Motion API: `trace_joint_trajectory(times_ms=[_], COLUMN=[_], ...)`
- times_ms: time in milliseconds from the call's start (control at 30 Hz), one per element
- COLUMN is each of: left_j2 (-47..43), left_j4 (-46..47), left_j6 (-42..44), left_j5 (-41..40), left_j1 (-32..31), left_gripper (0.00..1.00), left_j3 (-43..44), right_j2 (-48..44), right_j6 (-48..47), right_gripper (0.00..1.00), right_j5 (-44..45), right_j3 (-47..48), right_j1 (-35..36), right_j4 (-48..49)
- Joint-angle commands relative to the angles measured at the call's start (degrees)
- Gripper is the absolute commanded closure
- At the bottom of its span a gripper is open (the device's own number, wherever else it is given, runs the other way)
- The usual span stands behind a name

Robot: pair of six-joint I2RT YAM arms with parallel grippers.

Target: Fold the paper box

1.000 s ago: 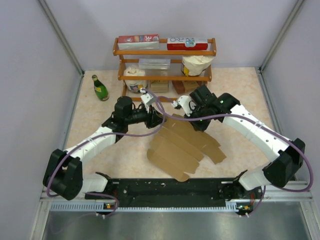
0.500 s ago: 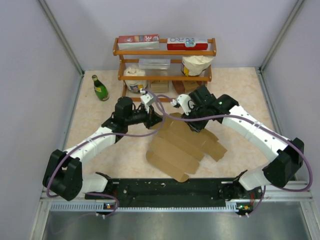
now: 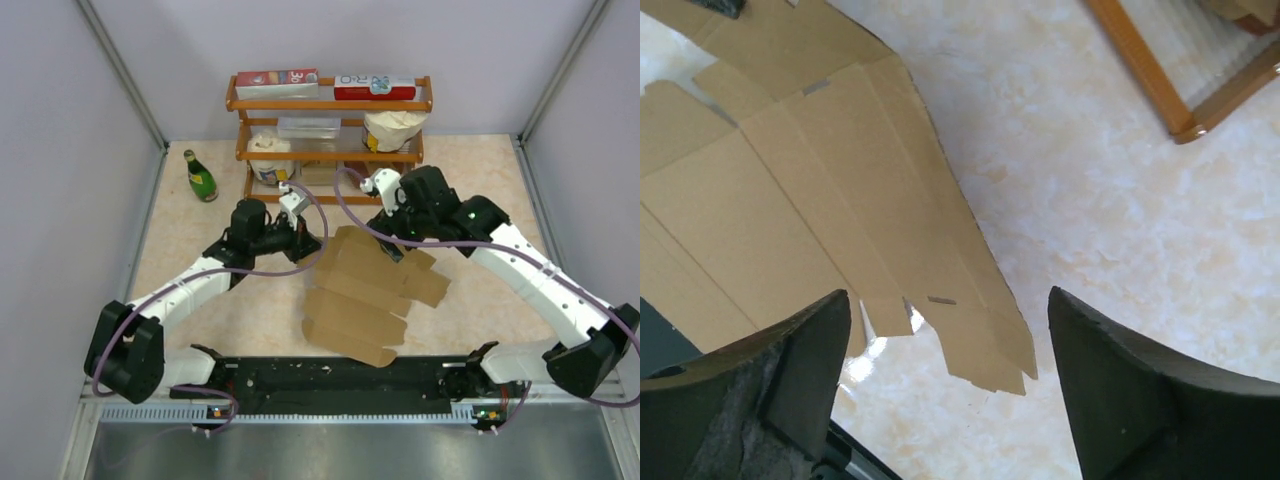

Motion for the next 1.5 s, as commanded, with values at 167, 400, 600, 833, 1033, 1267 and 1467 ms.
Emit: trace_joint_trajectory(times_ms=[167,400,600,833,1033,1267,1467], left_j2=[2.72,4.75,7.39,5.89,5.36,6.41,9.75], left_j4=[-1.44,-4.59,-10.76,-9.35,-6.3,-4.96,-5.05], left_j6=[-1.77,-1.78,-3.0,-7.04,-12.14,-17.59,-20.32], left_j5=[-1.55,-2.34,-4.63,-7.88,-8.23,-11.66,-12.54], left_j1=[0.03,0.03,0.03,0.11,0.11,0.03,0.11], left_gripper=[1.0,1.0,1.0,1.0,1.0,1.0,1.0], left_j3=[0.0,1.66,3.86,1.84,-0.88,-2.73,-1.41], right_j2=[-8.53,-11.52,-13.37,-16.53,-18.03,-19.17,-20.05], right_j6=[6.2,9.02,11.65,15.79,19.21,22.38,23.52], right_gripper=[0.11,0.05,0.04,0.04,0.04,0.04,0.04], right_j5=[4.12,8.77,13.7,15.99,14.93,12.65,11.86], right_j3=[-2.78,-4.28,-4.01,-5.07,-6.12,-7.79,-8.93], right_j1=[-1.12,-1.65,-1.73,-2.09,-2.26,-2.26,-2.26], right_j4=[6.3,7.53,7.53,7.53,7.45,7.44,7.18])
